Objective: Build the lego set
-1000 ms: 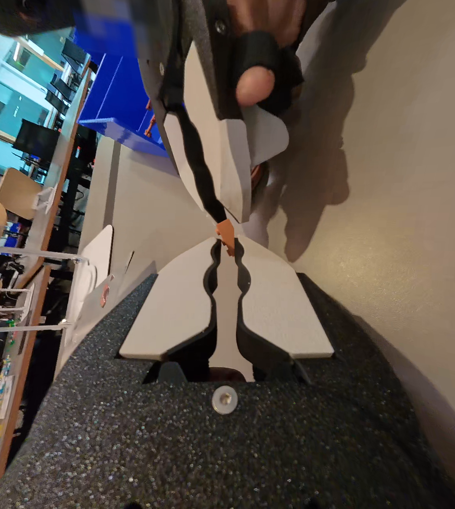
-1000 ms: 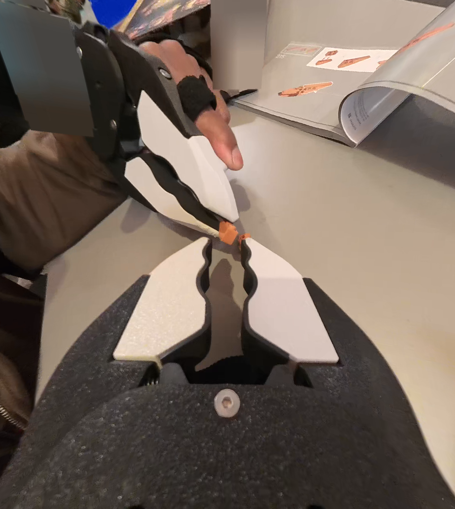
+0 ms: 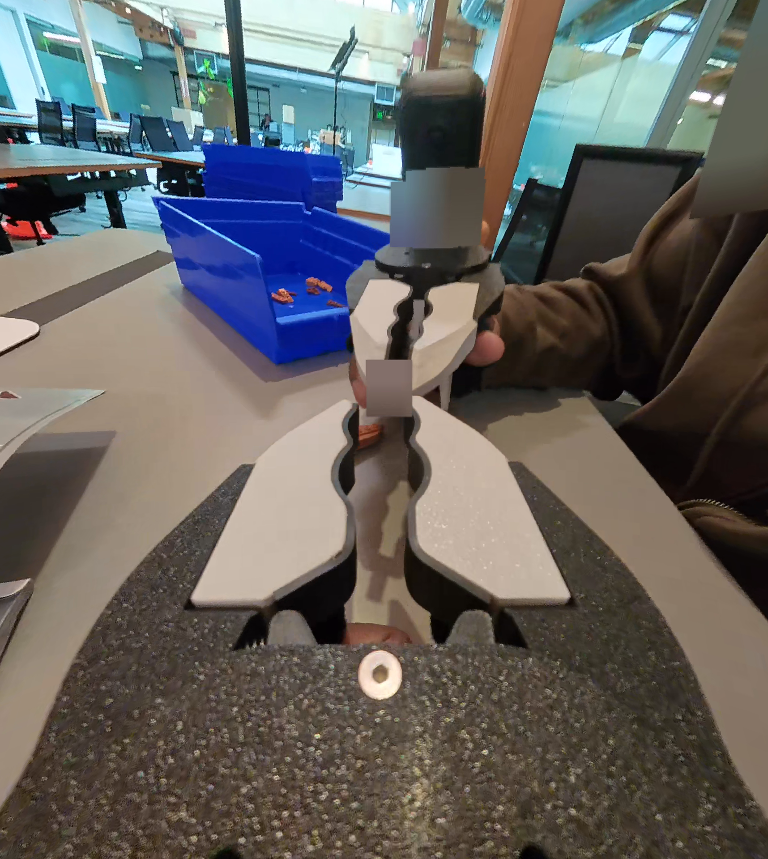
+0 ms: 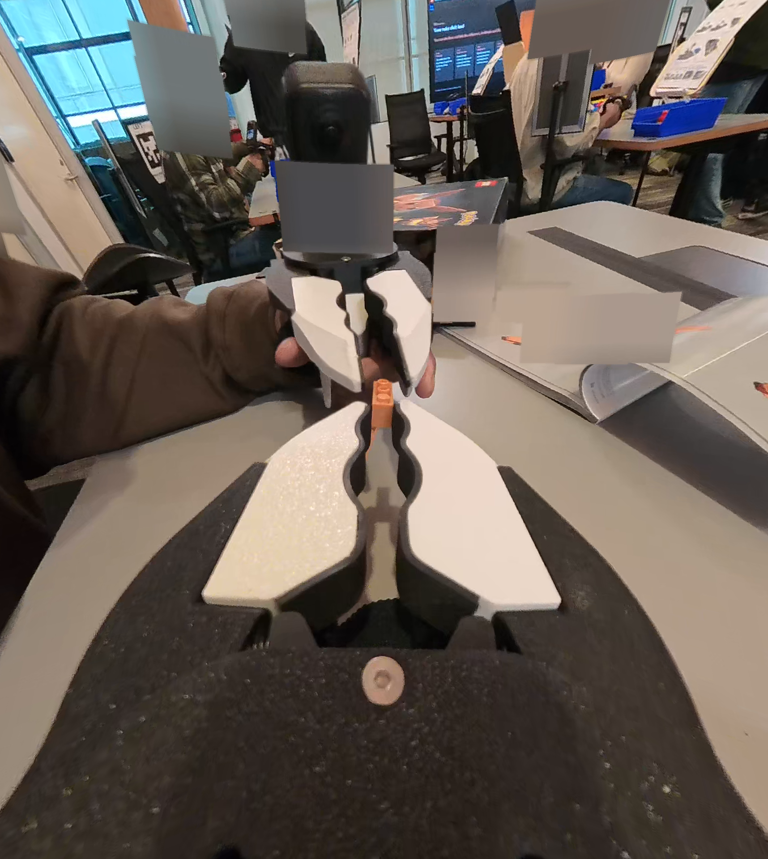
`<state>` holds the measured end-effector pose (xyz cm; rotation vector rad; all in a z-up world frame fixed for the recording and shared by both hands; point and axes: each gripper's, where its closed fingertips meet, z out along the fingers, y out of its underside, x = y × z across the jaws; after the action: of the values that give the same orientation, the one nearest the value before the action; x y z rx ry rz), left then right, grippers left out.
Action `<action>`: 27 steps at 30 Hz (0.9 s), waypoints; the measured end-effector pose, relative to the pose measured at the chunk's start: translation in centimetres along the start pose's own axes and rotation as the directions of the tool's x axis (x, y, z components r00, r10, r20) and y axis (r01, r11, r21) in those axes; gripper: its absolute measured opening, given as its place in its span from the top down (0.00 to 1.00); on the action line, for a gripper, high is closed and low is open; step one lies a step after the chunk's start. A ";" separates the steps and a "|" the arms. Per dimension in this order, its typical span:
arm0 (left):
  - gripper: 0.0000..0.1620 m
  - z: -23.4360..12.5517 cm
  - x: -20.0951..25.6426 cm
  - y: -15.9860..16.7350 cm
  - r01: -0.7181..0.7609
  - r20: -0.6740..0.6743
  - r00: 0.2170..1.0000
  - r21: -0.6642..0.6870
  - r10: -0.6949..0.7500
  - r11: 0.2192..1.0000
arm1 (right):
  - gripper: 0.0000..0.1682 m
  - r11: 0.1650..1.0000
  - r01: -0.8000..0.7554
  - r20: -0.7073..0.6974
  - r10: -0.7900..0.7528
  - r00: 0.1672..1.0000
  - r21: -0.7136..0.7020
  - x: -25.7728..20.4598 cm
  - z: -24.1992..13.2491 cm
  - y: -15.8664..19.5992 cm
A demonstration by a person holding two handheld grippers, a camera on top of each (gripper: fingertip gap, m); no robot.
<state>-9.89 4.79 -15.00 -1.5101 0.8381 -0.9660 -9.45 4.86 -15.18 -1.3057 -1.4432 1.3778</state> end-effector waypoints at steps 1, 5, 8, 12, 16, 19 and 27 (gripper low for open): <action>0.89 0.1 0.1 0.0 0.007 -0.007 1.000 0.006 -0.007 1.000 | 0.95 1.000 0.009 0.003 -0.009 1.000 0.002 -0.1 0.1 0.0; 0.91 0.3 0.5 0.2 0.016 -0.041 0.999 0.009 -0.015 1.000 | 0.95 0.999 0.037 0.004 -0.037 0.999 0.015 -0.4 0.1 -0.2; 0.94 0.4 0.8 0.0 -0.001 -0.055 0.998 0.032 0.003 0.999 | 0.95 0.999 0.042 0.009 -0.043 0.999 0.020 -0.5 0.1 -0.2; 0.95 0.4 1.0 -0.2 -0.033 -0.059 0.998 0.050 0.036 0.998 | 0.95 0.998 0.058 0.012 -0.058 0.998 0.015 -0.6 0.1 -0.2; 0.95 0.2 0.9 -0.6 -0.076 -0.042 0.996 0.060 0.078 0.995 | 0.90 0.992 0.121 -0.004 -0.121 0.993 -0.036 -0.4 -0.3 0.1; 0.95 0.2 1.0 -0.3 -0.079 -0.052 0.995 0.041 0.081 0.996 | 0.90 0.992 0.126 0.012 -0.126 0.992 -0.032 -0.6 -0.5 0.0; 0.95 0.6 1.4 0.6 -0.087 -0.065 0.994 -0.007 0.087 0.996 | 0.95 0.989 0.140 0.016 -0.139 0.990 -0.053 -1.1 -0.2 0.2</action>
<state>-8.74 3.71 -15.44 -1.4449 0.9488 -0.9521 -8.94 3.85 -15.21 -1.2068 -1.5589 1.2653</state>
